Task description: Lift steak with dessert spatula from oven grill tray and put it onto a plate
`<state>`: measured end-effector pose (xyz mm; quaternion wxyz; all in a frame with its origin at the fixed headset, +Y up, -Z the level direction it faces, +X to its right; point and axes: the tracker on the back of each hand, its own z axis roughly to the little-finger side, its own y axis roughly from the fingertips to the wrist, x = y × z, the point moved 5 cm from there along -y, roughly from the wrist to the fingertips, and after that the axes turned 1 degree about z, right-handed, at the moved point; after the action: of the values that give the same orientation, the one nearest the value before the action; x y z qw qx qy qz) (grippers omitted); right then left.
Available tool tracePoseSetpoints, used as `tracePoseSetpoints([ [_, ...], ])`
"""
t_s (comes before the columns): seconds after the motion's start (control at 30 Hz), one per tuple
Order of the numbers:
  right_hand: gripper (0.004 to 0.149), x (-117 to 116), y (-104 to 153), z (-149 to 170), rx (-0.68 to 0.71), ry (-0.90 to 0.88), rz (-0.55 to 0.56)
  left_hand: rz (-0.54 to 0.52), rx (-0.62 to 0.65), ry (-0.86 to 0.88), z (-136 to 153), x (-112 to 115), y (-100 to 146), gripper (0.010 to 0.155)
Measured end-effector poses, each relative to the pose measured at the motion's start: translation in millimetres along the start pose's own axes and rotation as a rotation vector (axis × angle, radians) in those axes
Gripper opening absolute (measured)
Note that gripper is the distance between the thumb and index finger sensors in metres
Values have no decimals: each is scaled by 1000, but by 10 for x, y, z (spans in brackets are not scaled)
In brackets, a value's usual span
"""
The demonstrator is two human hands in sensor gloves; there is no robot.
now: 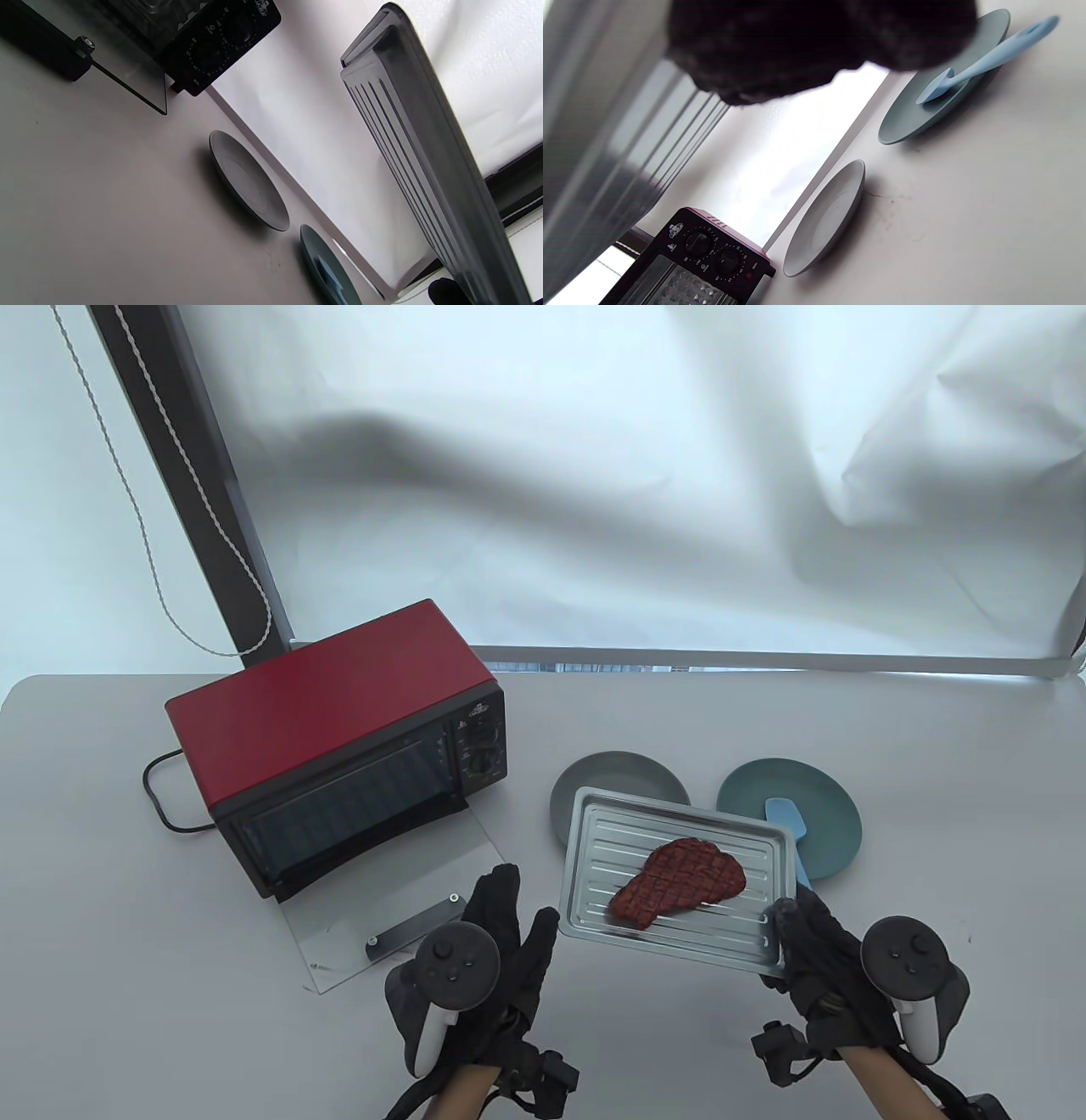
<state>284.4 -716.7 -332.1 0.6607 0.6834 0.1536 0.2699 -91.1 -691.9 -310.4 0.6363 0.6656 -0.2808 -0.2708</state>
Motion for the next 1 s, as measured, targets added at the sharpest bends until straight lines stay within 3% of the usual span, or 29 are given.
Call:
tracePoseSetpoints([
  [0.17, 47, -58, -4, 52, -12, 38, -19, -112, 36, -389, -90, -56, 47, 75],
  [0.27, 47, -106, -4, 93, -20, 64, -35, -117, 34, -504, -102, -36, 55, 75],
  [0.47, 46, -232, -12, 243, -71, 83, -88, -108, 20, -590, -83, -15, 48, 75],
  [1.0, 45, -434, -19, 466, -129, 205, -183, -47, -4, -595, -4, 31, 13, 75],
])
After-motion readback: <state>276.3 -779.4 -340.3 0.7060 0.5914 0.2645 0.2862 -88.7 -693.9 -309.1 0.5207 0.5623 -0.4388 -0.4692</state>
